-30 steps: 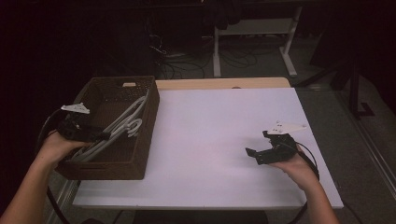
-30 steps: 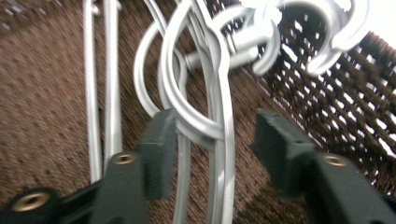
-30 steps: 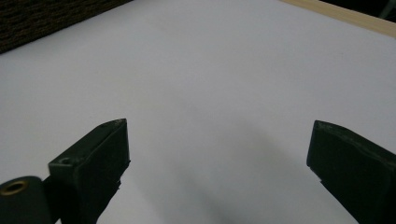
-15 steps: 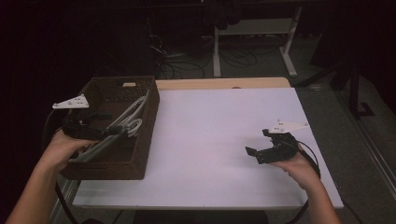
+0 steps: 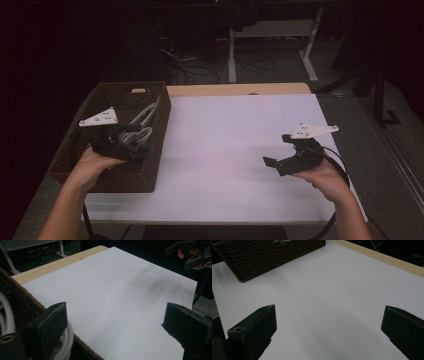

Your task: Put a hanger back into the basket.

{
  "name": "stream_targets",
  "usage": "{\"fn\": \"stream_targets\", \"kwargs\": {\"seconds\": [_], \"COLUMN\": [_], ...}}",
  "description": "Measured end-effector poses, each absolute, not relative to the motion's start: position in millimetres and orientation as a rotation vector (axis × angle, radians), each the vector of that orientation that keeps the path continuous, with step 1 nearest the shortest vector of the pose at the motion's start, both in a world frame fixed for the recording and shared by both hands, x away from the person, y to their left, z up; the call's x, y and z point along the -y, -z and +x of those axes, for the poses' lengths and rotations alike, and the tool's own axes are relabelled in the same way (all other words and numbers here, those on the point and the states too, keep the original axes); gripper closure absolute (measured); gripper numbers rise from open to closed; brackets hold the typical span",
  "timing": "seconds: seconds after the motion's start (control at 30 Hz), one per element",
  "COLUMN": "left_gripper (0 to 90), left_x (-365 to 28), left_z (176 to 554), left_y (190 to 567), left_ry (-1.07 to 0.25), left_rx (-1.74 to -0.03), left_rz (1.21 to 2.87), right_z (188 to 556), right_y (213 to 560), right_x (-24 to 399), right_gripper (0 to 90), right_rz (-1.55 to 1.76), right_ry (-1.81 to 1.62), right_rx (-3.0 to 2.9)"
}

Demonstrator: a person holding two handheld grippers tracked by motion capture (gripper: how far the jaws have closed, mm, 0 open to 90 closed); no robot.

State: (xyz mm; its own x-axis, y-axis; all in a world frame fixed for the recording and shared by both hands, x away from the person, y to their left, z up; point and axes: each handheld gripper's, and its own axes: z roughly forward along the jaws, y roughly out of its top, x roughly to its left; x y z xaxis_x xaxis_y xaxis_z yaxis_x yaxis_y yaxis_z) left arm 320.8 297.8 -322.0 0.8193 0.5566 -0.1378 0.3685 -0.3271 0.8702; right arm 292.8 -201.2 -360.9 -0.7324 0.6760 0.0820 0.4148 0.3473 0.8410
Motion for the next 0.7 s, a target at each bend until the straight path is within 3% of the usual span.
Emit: {"fn": "stream_targets", "kwargs": {"seconds": [0.7], "left_gripper": [0.1], "left_x": [-286], "left_z": [312], "left_y": [340], "left_ry": [-0.197], "left_rx": [-0.621], "left_rz": [1.954], "right_z": [293], "right_y": [355], "right_x": [195], "right_gripper": [0.0], "right_rz": [0.926], "right_ry": [-1.332], "right_rx": [-2.358]}}
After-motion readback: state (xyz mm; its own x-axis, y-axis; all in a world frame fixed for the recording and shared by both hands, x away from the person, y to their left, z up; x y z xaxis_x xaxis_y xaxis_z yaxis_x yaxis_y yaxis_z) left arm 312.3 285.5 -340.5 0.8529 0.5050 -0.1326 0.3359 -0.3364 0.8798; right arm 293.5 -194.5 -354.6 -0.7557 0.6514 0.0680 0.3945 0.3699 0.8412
